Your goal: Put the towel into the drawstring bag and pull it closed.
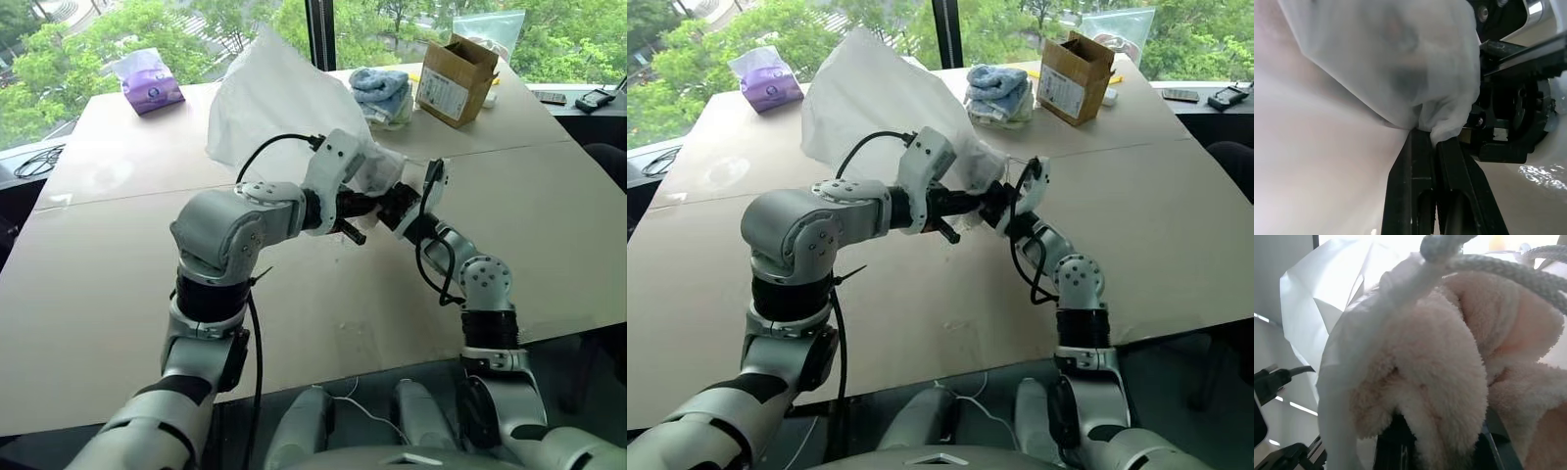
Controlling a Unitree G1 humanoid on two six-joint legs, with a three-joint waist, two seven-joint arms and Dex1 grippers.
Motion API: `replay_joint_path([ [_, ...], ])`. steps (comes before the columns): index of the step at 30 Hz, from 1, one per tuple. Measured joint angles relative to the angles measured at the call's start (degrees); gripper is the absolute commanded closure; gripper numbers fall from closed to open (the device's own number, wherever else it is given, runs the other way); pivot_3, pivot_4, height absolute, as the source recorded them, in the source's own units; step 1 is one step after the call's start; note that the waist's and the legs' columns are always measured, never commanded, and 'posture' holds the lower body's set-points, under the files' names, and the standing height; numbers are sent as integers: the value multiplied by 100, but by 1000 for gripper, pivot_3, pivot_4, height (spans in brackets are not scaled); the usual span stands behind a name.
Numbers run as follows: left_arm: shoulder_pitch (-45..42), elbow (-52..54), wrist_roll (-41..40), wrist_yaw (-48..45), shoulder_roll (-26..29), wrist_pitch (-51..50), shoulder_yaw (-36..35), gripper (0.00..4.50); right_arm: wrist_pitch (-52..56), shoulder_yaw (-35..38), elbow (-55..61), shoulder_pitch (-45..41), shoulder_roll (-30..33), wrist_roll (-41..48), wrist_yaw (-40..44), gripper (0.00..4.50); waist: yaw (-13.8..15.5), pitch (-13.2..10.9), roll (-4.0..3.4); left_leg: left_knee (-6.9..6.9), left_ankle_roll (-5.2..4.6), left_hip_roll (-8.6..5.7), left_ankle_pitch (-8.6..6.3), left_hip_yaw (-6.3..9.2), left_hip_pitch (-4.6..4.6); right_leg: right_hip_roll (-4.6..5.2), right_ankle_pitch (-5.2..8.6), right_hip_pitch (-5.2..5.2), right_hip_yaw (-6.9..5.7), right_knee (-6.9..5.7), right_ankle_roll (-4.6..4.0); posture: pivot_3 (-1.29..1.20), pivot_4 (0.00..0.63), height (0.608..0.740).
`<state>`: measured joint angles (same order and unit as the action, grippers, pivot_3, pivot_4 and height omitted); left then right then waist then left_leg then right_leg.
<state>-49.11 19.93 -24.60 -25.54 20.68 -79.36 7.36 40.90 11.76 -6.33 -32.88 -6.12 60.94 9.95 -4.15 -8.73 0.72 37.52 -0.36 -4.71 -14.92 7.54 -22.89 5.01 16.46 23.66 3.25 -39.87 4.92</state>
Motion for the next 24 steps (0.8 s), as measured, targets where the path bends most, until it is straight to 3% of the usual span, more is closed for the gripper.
replay_joint_path([
  [8,27,-63,364,-37,359,1082,295,4500,-149,171,-395,250,-199,-402,-667,4475,25,-1,0,-1,0,-2,0,2,-3,2,0,0,-2,3,0,0,150,740],
  [13,96,-65,548,12,375,1409,441,4500,-72,219,-197,288,-208,-356,-627,4475,15,0,0,-1,0,-1,0,3,-2,0,0,0,-2,1,0,0,150,740],
  [17,138,-67,1094,31,805,2004,951,4500,248,11,323,420,-217,-150,-129,4475,-6,-1,-1,-5,0,0,0,1,-2,0,0,1,0,2,0,0,150,740],
  [20,200,-66,1309,74,811,2202,1072,4500,346,-164,478,424,-222,-145,-18,4475,24,0,0,-2,0,-2,0,4,-2,1,0,0,-4,2,0,0,150,740],
  [24,325,-29,1440,59,735,2335,1139,4500,-220,-66,290,405,-251,-268,-219,4475,56,0,0,-1,0,-3,0,5,-2,2,0,-1,-6,3,0,0,150,740],
])
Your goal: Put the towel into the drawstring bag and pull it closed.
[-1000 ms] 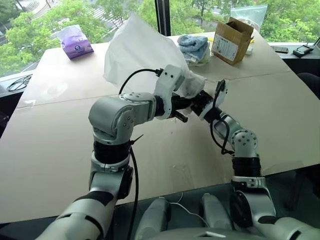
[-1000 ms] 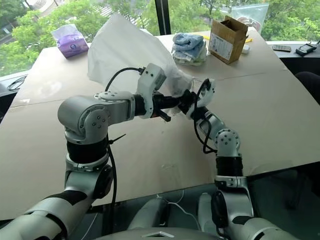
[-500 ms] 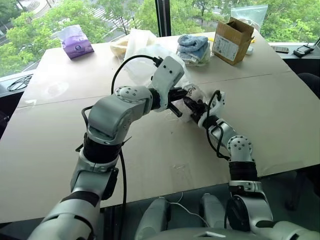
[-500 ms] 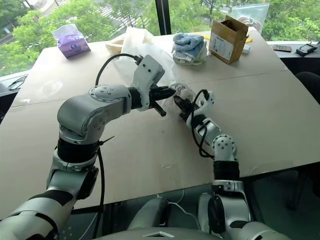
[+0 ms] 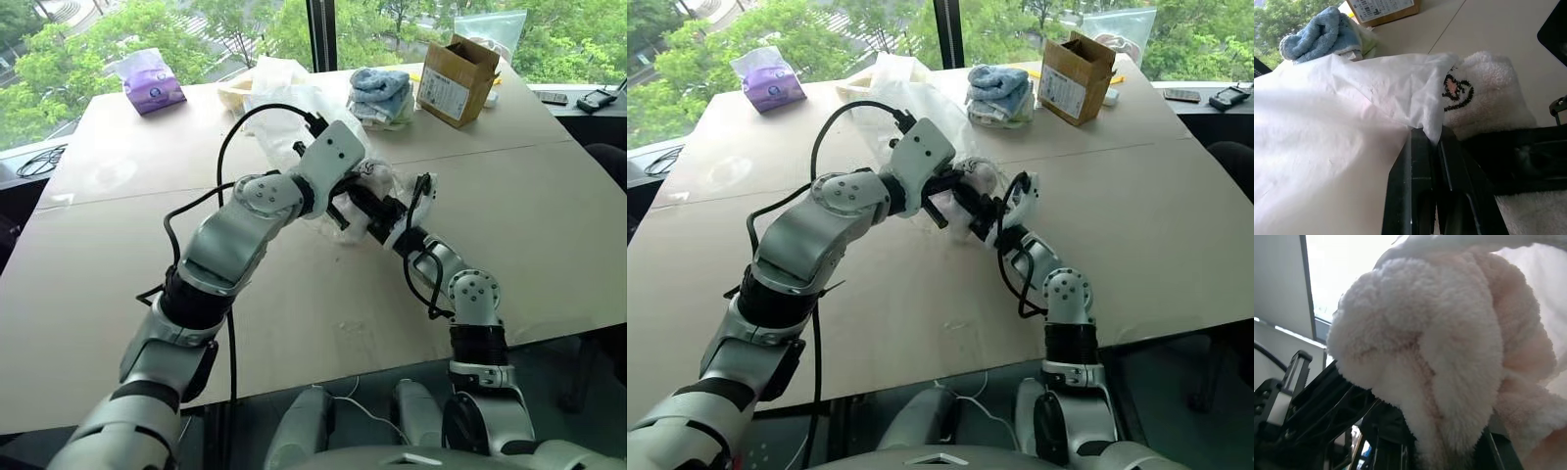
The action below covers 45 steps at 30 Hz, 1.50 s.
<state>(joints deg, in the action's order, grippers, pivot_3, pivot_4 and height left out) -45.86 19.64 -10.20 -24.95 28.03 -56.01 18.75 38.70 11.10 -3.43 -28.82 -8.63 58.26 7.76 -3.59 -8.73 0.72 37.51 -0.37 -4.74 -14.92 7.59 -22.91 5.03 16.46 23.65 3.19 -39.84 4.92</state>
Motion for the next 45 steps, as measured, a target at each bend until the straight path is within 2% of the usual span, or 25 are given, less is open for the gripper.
replay_joint_path([
  [2,96,12,-3,-43,-28,6,-1,4500,-171,84,-61,-8,1,-25,-36,4475,-15,0,0,-1,0,0,0,-1,0,0,0,1,1,0,0,0,150,740],
  [7,139,249,-271,-272,-227,-108,-110,4500,-239,-236,-261,-15,2,-334,64,4475,-63,0,0,-3,0,4,0,-1,0,-3,0,3,2,-2,0,0,150,740],
  [10,144,252,-400,-281,-266,-204,-442,4500,-256,-245,-267,-15,3,-337,122,4475,-49,0,0,1,0,2,0,-3,0,-2,0,2,3,-1,0,0,150,740],
  [14,143,210,-397,-297,-137,-179,-580,4500,-94,-696,35,-12,3,-362,459,4475,-48,0,0,-2,0,3,0,4,1,-3,0,1,-4,-2,0,0,150,740],
  [19,198,211,-461,-365,-109,-171,-590,4500,-1023,342,-568,-93,1,8,-103,4475,79,-1,1,9,0,-6,0,7,-2,4,0,-4,-8,3,0,0,150,740],
  [24,221,213,-483,-425,-105,-163,-589,4500,-923,35,-558,-94,4,74,-15,4475,-107,-1,-1,-7,1,6,1,0,2,-5,0,3,0,-4,0,0,150,740],
  [27,222,193,-481,-468,-61,-149,-609,4500,-919,-25,-558,-93,12,42,-32,4475,-111,-1,-1,-2,1,2,1,-1,1,-2,0,1,0,-1,0,0,150,740],
  [31,218,178,-483,-467,-121,-150,-692,4500,-767,-615,-388,-97,9,-176,214,4475,-139,-1,-1,-4,1,3,1,4,1,-3,0,1,-3,-2,0,0,150,740],
  [36,222,177,-571,-442,-244,-297,-705,4500,-1205,-93,-718,-174,13,-90,-221,4475,-25,-1,-1,4,1,-2,1,4,-1,0,0,-2,-4,0,0,0,150,740],
  [39,215,171,-645,-374,-408,-469,-717,4500,-1429,-93,-913,-329,22,-102,-400,3242,-60,-1,-1,0,1,2,1,1,0,-3,0,2,-1,-3,0,0,150,740],
  [45,16,-33,-853,-197,-751,-944,-1023,4500,-1994,46,-1122,-749,50,108,-776,228,-57,-1,-1,1,1,2,1,1,0,-2,0,1,-2,-2,0,0,150,740],
])
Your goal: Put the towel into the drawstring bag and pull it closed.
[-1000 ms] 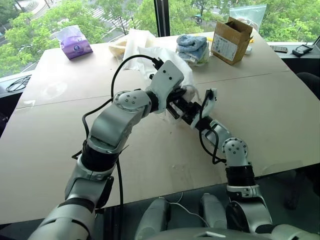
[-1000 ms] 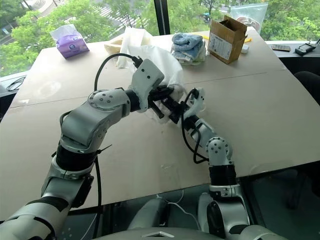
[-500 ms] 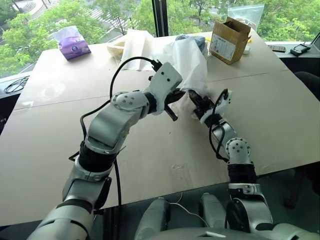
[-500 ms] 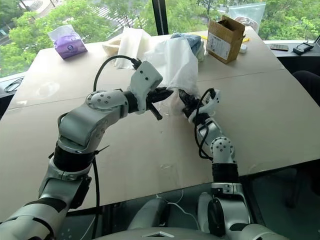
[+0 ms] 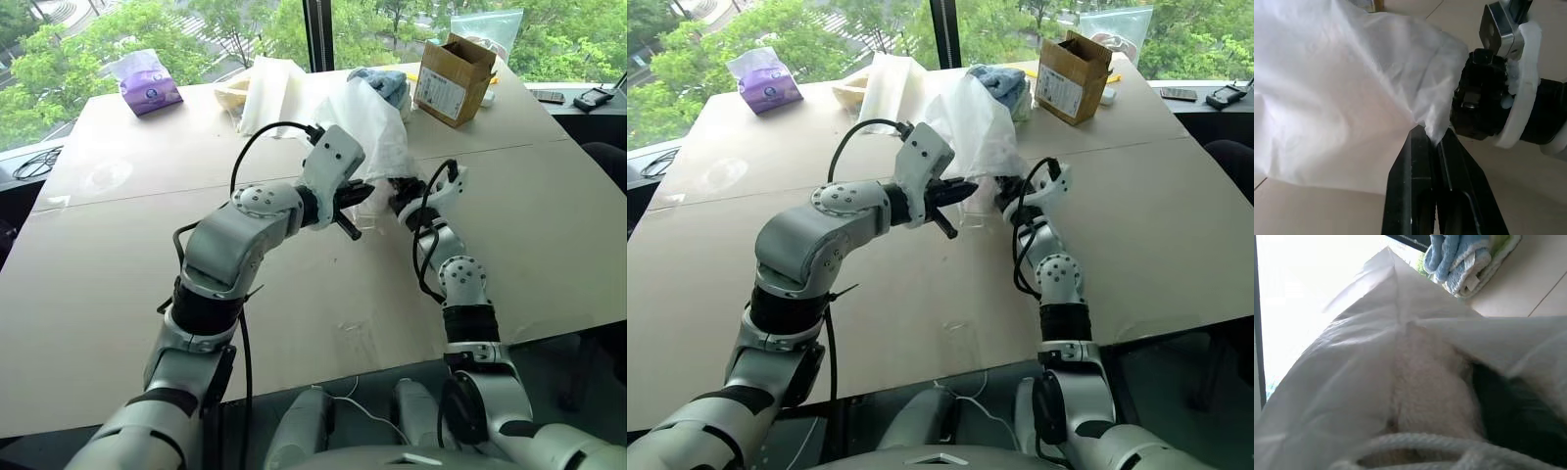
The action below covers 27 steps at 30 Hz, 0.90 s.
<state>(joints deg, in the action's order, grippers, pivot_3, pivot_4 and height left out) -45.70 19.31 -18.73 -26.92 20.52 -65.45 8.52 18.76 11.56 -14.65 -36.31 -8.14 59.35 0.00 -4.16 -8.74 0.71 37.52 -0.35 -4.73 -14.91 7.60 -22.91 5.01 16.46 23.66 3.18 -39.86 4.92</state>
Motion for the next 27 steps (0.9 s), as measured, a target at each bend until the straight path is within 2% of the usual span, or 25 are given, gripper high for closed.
replay_joint_path([
  [1,-60,-40,-22,27,-21,-40,-15,4500,-20,-51,-9,-8,2,-12,-45,61,-1,0,0,0,0,0,0,0,0,0,0,0,0,0,0,0,150,740],
  [5,-235,-291,-57,181,-180,-147,-146,4500,145,-539,14,-9,12,-306,-90,61,-23,0,-1,0,0,0,0,-1,0,0,0,1,1,-1,0,0,150,740],
  [14,-436,-675,-348,168,-363,-191,-343,4500,910,-364,1149,401,100,-452,-608,61,26,0,0,0,0,-2,0,3,-4,3,0,0,-3,2,0,0,150,740],
  [21,-627,-796,-778,168,-586,-304,-339,4500,1717,-30,2077,793,495,123,-930,61,15,0,0,1,0,-1,0,0,-2,1,0,0,0,0,0,0,150,740],
  [27,-659,-1083,-904,169,-622,-302,-202,4500,1931,174,2177,1046,373,930,-1663,61,10,0,0,1,0,0,0,-3,-1,0,0,0,3,-1,0,0,150,740],
])
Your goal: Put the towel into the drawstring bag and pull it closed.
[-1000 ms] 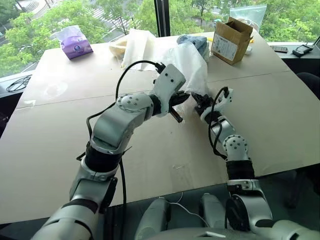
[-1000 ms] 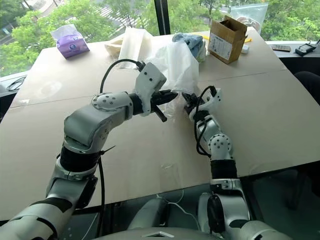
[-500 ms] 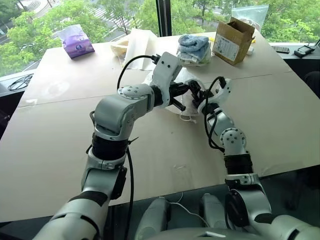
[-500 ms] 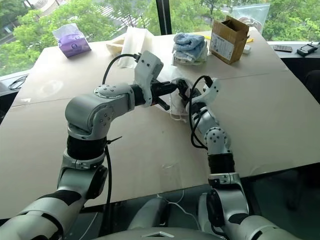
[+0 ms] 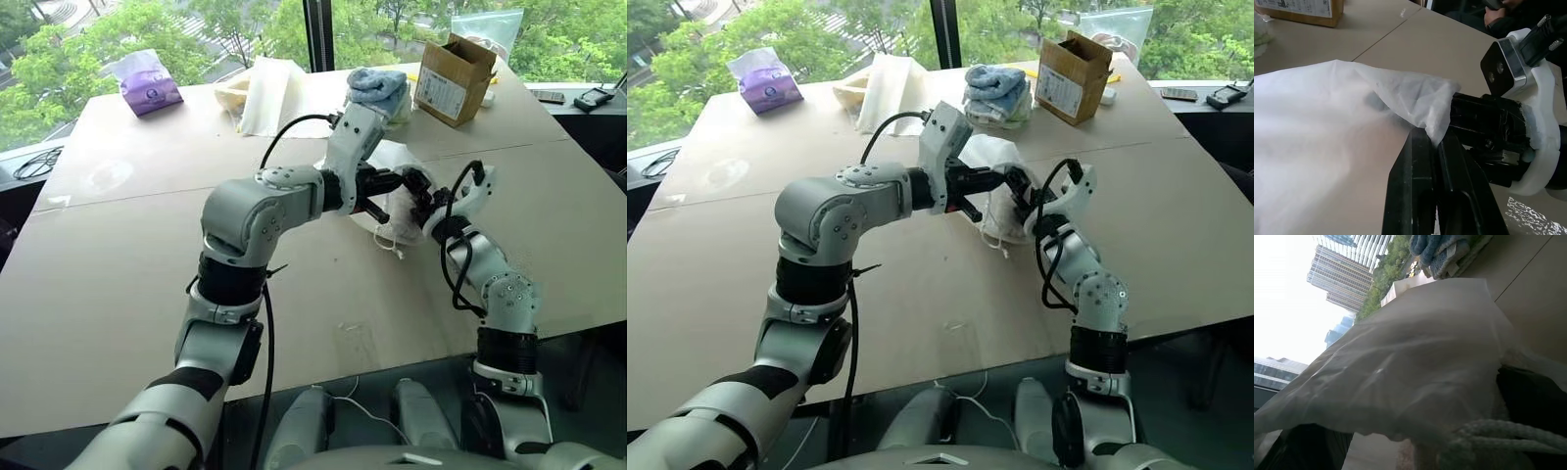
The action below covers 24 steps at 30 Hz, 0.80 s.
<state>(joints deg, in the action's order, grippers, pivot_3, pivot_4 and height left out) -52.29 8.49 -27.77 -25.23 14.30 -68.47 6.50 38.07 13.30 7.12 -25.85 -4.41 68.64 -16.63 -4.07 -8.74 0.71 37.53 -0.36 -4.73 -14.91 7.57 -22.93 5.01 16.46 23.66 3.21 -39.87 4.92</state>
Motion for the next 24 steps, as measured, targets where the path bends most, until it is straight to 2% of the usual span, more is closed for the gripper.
replay_joint_path([
  [11,1,-5,3,1,156,10,39,4500,-80,17,-21,-49,-355,-132,-261,61,6,0,0,0,0,0,0,0,0,-1,0,0,0,1,0,0,150,740],
  [14,4,0,3,2,186,10,44,4500,-94,17,-31,-89,-435,-202,-260,819,8,0,0,0,0,0,0,0,0,-1,0,0,0,1,0,0,150,740],
  [18,39,-28,5,49,161,10,98,4500,-81,-25,-18,-150,-435,-191,-152,2869,5,0,0,0,0,0,0,0,0,-1,0,0,0,1,0,0,150,740],
  [19,43,-30,5,55,161,9,108,4500,-81,-35,-12,-155,-434,-184,-131,3249,5,0,0,0,0,0,0,1,0,-1,0,0,-1,1,0,0,150,740],
  [24,50,-29,5,63,159,10,122,4500,-71,-60,26,-163,-432,-182,-132,3249,6,0,0,0,0,0,0,1,0,-1,0,0,-1,1,0,0,150,740],
])
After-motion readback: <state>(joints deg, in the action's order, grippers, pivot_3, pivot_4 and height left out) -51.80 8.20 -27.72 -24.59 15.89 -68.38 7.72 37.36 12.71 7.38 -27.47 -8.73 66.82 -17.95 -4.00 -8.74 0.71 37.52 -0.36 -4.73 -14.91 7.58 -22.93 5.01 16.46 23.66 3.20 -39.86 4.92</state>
